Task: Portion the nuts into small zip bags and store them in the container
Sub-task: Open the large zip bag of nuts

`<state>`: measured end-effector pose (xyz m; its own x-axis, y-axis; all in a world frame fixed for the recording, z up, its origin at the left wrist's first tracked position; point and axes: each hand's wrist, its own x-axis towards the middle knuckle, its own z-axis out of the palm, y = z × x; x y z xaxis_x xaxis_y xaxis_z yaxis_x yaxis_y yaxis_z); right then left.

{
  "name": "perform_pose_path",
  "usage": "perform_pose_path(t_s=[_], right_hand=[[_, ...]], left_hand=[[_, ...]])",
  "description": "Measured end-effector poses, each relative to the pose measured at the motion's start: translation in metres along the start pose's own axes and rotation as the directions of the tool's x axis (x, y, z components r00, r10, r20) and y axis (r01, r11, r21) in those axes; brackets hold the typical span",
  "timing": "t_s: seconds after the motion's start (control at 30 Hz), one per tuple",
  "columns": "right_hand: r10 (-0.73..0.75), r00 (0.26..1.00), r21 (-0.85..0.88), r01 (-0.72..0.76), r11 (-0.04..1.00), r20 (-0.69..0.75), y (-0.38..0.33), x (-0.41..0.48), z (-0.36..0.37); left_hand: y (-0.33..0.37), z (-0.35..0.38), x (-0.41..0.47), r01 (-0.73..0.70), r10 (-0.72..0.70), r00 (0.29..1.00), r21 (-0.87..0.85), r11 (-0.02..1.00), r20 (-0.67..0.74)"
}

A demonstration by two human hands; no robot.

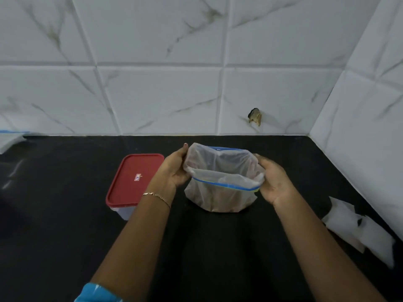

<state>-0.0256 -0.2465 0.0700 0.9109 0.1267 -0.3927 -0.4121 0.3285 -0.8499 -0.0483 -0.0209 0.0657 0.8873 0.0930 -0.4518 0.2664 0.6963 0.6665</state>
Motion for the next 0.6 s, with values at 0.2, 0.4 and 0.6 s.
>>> perform_pose_path(t_s=[0.2, 0.4, 0.6], right_hand=[[-0.080, 0.946, 0.060, 0.103, 0.993, -0.315, 0.026, -0.033, -0.004], [-0.052, 0.967, 0.081, 0.074, 0.994, -0.248, 0.041, -0.057, 0.010], [0.074, 0.981, 0.170, -0.044, 0.984, -0.177, 0.031, -0.059, 0.016]], left_hand=[[-0.020, -0.010, -0.034, -0.216, 0.236, 0.966, 0.170, 0.961, -0.105], [-0.050, -0.020, -0.049, -0.226, 0.282, 0.914, 0.213, 0.951, -0.290], [-0.046, -0.001, -0.058, -0.119, 0.109, 0.978, -0.049, 0.992, -0.178]])
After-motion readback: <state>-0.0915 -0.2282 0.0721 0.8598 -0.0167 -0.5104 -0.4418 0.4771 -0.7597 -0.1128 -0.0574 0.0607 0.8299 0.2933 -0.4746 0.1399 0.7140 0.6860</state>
